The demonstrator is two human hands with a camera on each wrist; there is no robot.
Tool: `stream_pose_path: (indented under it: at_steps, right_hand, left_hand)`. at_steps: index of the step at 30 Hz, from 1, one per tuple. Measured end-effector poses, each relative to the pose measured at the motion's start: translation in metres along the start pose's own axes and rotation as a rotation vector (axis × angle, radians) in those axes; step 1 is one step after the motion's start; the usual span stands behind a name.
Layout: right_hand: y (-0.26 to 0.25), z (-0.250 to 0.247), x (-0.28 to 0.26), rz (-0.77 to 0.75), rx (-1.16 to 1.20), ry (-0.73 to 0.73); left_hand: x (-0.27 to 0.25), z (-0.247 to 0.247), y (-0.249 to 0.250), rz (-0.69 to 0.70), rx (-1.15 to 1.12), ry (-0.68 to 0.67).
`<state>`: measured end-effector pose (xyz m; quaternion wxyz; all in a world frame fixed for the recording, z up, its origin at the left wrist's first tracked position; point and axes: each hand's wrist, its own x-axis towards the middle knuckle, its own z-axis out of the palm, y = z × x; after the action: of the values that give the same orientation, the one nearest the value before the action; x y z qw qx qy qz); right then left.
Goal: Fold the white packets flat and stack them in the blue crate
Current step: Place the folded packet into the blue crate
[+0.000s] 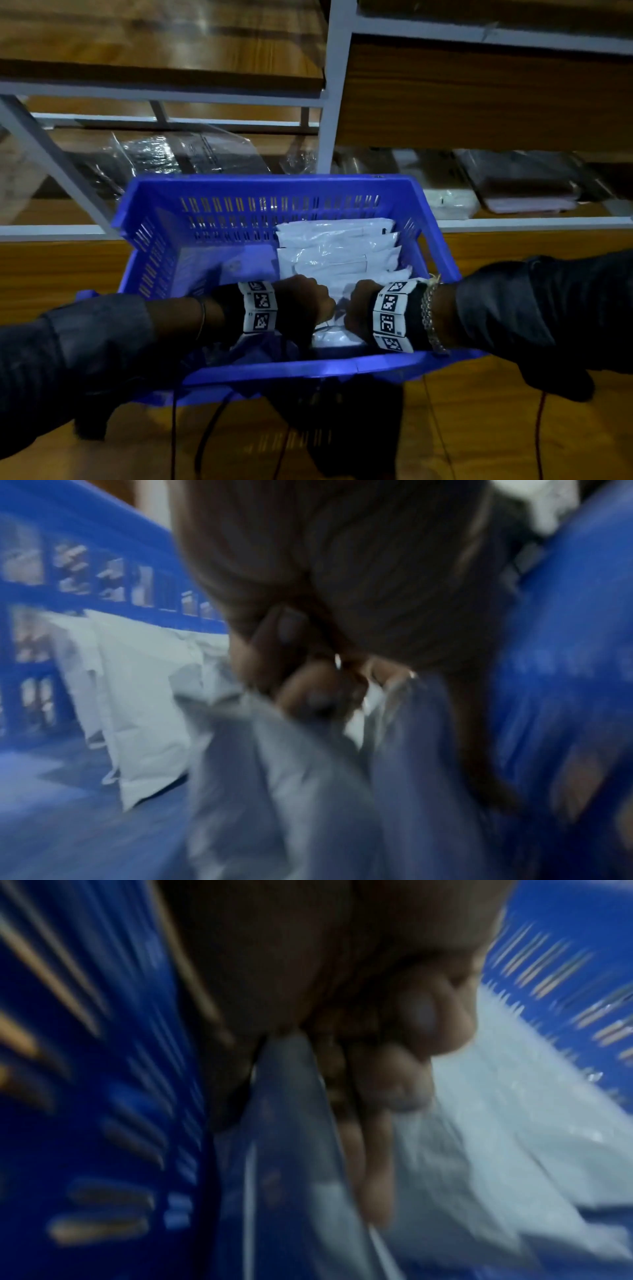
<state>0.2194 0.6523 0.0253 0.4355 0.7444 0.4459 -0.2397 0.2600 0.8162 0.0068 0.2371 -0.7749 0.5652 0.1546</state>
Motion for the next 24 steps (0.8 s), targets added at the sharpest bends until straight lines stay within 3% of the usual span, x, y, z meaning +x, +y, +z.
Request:
stream_pose_path:
  at_steps: [1, 3, 5, 7, 11, 16, 20, 23, 24]
  right_hand:
    - [0.000, -0.003, 0.009, -0.056, -0.040, -0.085]
    - [0.004, -0.011, 0.020, -0.127, -0.058, -0.092]
    - [0.006, -0.008, 0.021, 0.026, 0.120, -0.156]
    - [0.012, -0.005, 0.013, 0.161, 0.268, -0.121]
    - [0.021, -0.002, 0.002, 0.248, 0.362, -0.054]
    - [0.031, -0.007, -0.012, 0.370, 0.445, -0.190]
    - [0.042, -0.003, -0.018, 0.383, 0.498, -0.246]
    - [0.041, 0.009, -0.010, 0.380, 0.479, -0.301]
    - [0.039, 0.004, -0.014, 0.375, 0.477, -0.385]
  left_hand:
    - [-0.001, 0.007, 0.002, 0.000, -0.023, 0.052]
    - [0.005, 0.022, -0.002, 0.041, -0.070, 0.190]
    - [0.008, 0.013, -0.009, 0.016, -0.106, 0.161]
    - [0.005, -0.004, -0.013, -0.084, -0.164, 0.072]
    - [0.012, -0.008, -0.016, -0.153, -0.187, -0.016]
    - [0.003, -0.013, -0.011, -0.190, -0.192, 0.012]
    - [-0.005, -0.017, -0.002, -0.212, -0.013, -0.010]
    - [0.011, 0.009, 0.002, -0.227, 0.043, 0.269]
    - [0.010, 0.011, 0.004, -0.217, 0.052, 0.295]
